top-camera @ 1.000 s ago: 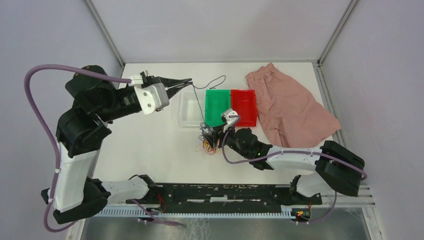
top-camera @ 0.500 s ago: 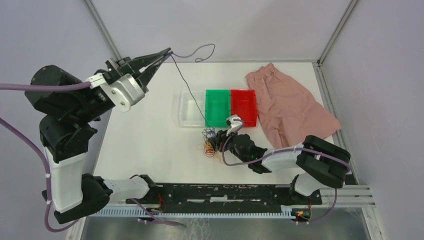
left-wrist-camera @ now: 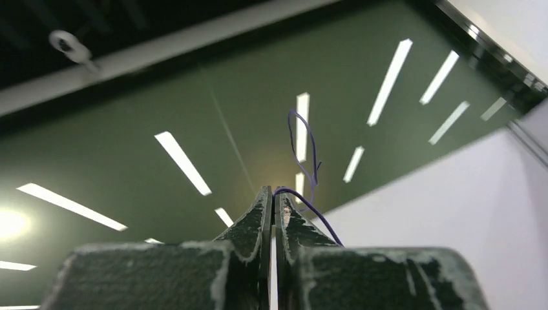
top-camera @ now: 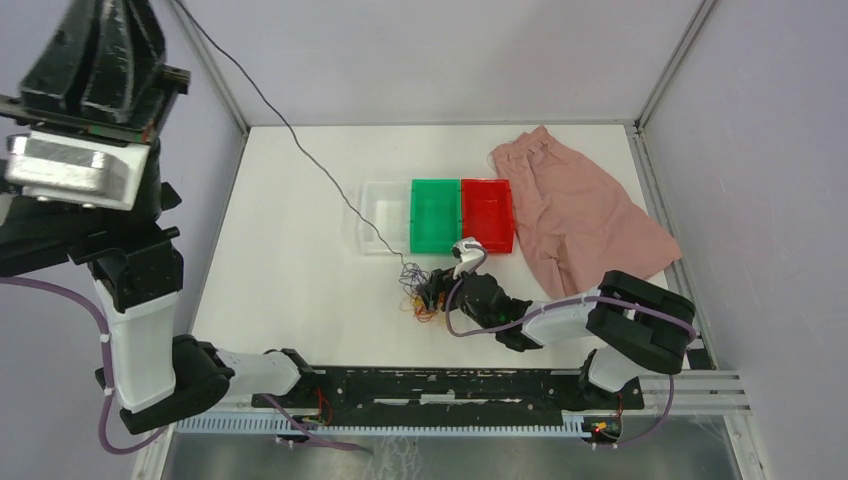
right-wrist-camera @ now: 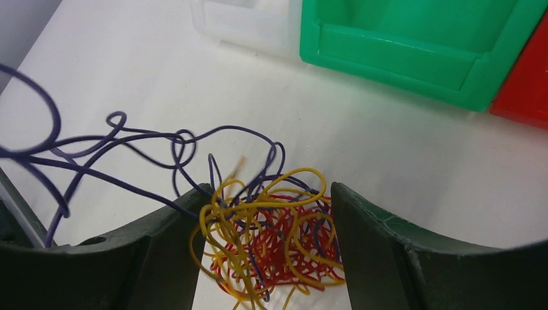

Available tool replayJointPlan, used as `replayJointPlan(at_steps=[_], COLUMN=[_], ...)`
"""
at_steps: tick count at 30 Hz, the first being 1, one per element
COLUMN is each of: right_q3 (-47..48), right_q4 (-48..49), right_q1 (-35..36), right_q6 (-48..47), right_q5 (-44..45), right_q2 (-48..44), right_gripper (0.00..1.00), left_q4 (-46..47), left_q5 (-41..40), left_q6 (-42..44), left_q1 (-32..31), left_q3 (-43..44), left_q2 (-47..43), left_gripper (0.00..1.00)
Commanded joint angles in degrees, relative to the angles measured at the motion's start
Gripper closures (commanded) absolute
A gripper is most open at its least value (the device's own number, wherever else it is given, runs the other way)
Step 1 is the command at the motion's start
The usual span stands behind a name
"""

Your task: Untangle the cables

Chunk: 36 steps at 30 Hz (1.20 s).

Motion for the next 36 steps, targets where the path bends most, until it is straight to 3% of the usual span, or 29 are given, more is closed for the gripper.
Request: replayJointPlan(at_steps=[1,4,9,11,16,22,26,30,33,36], right_q3=[0.5,0.8,2.5,2.6,5.9,20.4,26.8,29.4,30.2,30.9], right_q4=[-1.9,-4.3,-12.4,-11.7,-13.0,-22.1,-22.9,-22.3,-21.8,-23.1], right_q1=[0.4,0.6,1.3,2.5,3.5,3.5,3.4,2.1,-0.4,-2.6], right_q6=[0.5,1.7,3.6,0.5,-8.3,-16.7,-19.4,-20.1,-19.3,-20.1], right_q5=[3.0,4.8,8.9,7.9,0.8,-12.8,-20.0,-19.8,-18.1,-12.7], right_q2=[-0.3,-1.0,-3.3,-5.3,-14.6,-21.0,-20.2,-18.9,-18.2,-17.6], right_gripper=[0.25,0.22,0.18,0.15,0.05,0.01,0.01,0.01,0.10,0.33], left_q4=[16.0,17.0,19.2,15.3,2.8,-8.3,-14.2,-19.3,-20.7,-20.7], left_q5=[-1.3,-0.8,-0.4,-1.3,-0.4,2.4,4.3,6.7,8.2,9.1], left_q6=[5.4,6.5,6.7,3.3,-2.5,-6.8,-8.8,-10.6,-12.1,-12.8], left_q1=[-0.1,-0.1,-0.1,-0.1,-0.1,-0.1,-0.1,-0.1,-0.1,-0.1], left_q3=[8.8,14.8,8.2,8.7,-7.0,-17.9,-19.5,-19.4,-20.3,-21.5], left_q2=[3.4,6.5,3.9,3.5,-4.8,-9.7,-10.2,-10.0,-10.2,-10.1], left_gripper=[0.97,0.97,0.97,0.97,0.97,0.97,0.97,0.97,0.97,0.97])
